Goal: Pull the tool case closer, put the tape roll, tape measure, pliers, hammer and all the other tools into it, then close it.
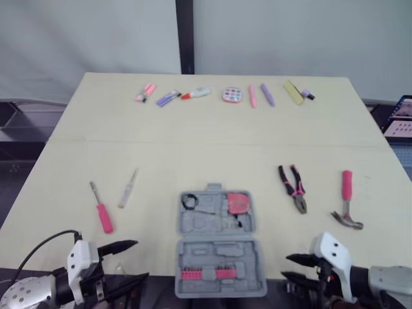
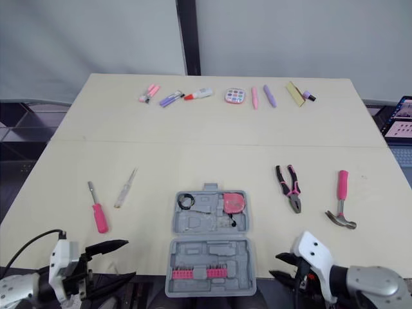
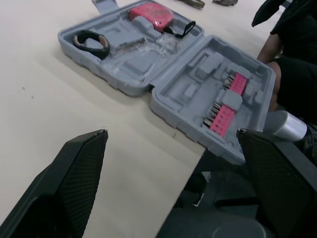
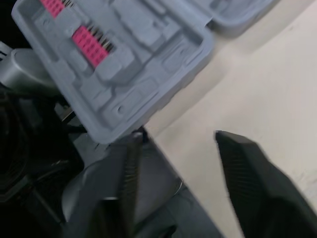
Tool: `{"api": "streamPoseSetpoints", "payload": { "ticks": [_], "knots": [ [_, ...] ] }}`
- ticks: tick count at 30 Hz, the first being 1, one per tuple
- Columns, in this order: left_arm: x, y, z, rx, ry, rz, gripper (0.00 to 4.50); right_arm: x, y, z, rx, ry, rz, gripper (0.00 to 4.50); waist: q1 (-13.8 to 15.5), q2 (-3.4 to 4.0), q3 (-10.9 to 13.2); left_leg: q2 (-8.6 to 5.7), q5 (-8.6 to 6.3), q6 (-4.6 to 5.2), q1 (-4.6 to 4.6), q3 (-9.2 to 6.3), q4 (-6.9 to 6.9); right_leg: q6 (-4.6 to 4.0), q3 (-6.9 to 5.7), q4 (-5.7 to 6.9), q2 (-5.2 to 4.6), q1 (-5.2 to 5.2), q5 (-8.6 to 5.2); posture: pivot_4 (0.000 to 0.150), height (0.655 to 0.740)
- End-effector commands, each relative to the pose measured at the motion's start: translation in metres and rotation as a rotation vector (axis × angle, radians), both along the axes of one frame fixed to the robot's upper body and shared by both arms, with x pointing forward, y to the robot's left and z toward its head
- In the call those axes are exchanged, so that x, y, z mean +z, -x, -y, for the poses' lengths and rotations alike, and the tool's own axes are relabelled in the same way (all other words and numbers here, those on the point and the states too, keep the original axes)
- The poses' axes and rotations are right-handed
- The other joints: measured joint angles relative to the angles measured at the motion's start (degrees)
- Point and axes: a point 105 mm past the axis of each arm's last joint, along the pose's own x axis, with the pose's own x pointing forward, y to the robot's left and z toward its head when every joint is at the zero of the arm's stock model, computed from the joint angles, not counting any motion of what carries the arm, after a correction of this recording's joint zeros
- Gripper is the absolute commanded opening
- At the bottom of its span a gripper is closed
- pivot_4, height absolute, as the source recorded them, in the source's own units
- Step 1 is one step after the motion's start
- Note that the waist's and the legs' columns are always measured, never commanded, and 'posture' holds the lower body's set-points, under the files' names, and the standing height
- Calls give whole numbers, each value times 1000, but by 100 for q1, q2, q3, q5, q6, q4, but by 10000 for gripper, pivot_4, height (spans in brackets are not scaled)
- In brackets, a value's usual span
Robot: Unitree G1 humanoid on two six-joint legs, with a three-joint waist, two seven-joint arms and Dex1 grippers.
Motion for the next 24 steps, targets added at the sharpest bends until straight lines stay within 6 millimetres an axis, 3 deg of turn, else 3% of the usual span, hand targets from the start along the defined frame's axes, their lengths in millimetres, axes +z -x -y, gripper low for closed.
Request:
{"api": "streamPoseSetpoints", "payload": {
  "ticks": [1, 6, 13, 17, 24],
  "knots": [
    [1, 2, -6, -4, -15, 44, 45000, 5, -1, 3, 16, 13, 27, 43314, -14, -1, 0, 1, 0, 0, 0, 0, 0, 0, 0, -4, 0, 1, 0, 1500, 7336],
    [14, -15, 0, -65, -10, 190, 45000, 8, -12, 9, -68, 9, 60, 44339, -11, -2, -1, 2, 0, 0, 1, 0, -2, 0, -2, -5, 2, 1, 0, 1500, 7336],
    [49, -44, 36, -213, 36, 353, 45000, 10, -28, 21, -294, 11, 141, 44339, 37, -5, -4, -4, 0, 1, 1, -3, 0, 0, 0, 14, 0, -3, 0, 1500, 7336],
    [55, -53, 46, -214, 65, 359, 45000, 14, -38, 24, -407, 14, 208, 44339, -21, 2, -8, -3, 0, 0, 4, -2, -2, 0, 2, 20, 2, -5, 0, 1500, 7336],
    [60, -72, 53, -223, 62, 369, 45000, 20, -76, 34, -652, 2, 311, 44339, -35, 5, -8, -2, 1, -1, 27, 7, -9, 0, 18, 37, 6, -3, 0, 1500, 7336]
  ]
}}
